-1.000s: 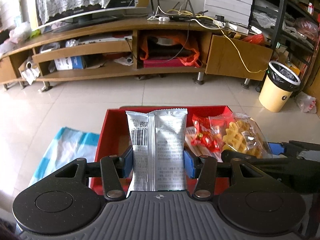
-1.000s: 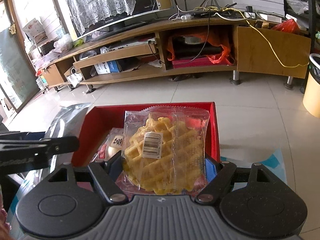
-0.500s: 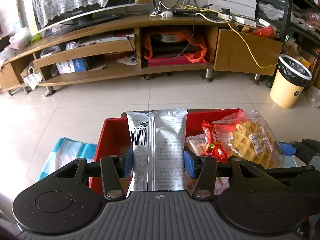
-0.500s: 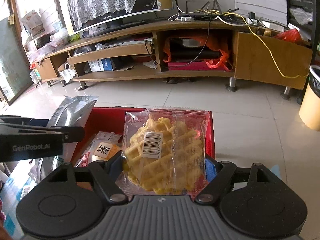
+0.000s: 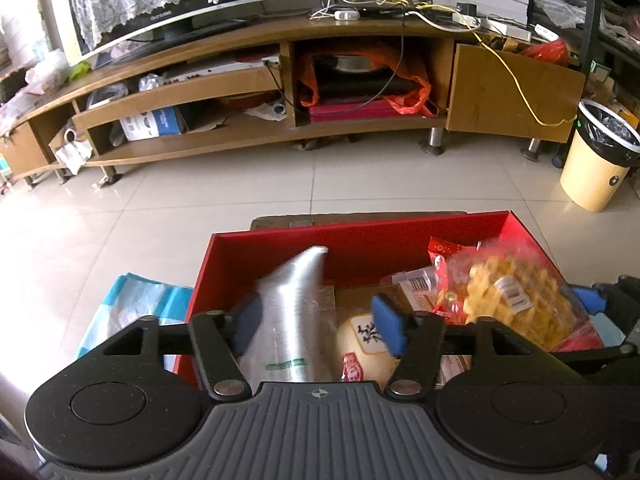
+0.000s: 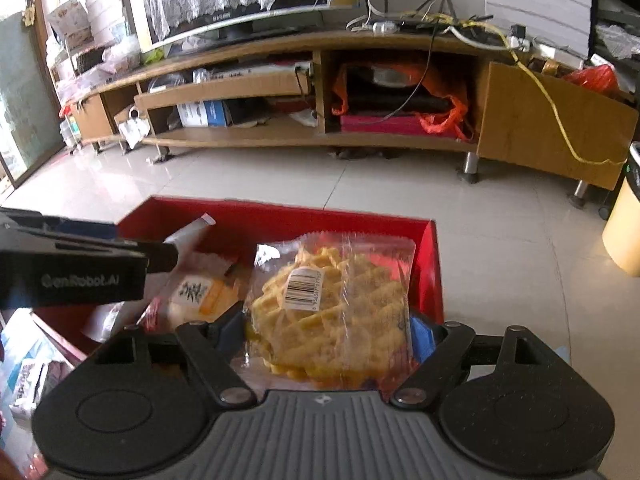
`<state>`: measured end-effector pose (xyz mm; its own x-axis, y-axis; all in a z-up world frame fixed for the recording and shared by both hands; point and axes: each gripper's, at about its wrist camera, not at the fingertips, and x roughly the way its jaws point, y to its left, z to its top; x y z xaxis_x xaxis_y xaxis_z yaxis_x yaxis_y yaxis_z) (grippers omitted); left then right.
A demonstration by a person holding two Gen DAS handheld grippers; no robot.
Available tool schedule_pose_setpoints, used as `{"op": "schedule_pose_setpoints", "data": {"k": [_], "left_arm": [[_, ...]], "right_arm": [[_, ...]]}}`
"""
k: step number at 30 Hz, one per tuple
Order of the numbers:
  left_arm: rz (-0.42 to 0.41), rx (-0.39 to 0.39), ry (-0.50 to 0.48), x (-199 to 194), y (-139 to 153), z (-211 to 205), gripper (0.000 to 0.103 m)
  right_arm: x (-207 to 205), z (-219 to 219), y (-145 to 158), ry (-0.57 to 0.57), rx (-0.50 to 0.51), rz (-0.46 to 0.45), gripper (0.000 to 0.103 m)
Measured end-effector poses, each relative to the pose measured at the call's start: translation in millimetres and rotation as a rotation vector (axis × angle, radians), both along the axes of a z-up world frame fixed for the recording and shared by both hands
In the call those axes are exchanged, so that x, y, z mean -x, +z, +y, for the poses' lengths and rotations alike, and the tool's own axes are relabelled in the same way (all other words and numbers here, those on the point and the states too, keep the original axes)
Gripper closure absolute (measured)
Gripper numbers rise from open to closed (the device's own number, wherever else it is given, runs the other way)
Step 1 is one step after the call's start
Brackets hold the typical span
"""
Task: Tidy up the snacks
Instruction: 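Open left tool to drop the bar packet while right tool drops the waffle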
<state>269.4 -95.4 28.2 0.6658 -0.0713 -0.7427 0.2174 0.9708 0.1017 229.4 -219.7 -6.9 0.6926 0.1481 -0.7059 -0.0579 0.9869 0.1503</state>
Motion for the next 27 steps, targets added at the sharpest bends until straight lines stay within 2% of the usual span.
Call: {"op": "schedule_pose_setpoints", "data": {"k": [8, 14, 27], "left_arm": [[0.013, -0.008, 0.01, 4, 0, 6, 0.027], [-0.002, 0.017, 0.014, 13, 12, 9, 0.016], [-0.004, 0.031, 0.03, 41, 30, 20, 0.01]], "right_arm": [[-1, 0, -4, -0.009, -0.008, 0.008, 0.022], [4, -5, 11, -0.038, -0.009, -0.027, 0.022], [29, -8, 37, -0.068, -0.014, -0.054, 0.021]]}}
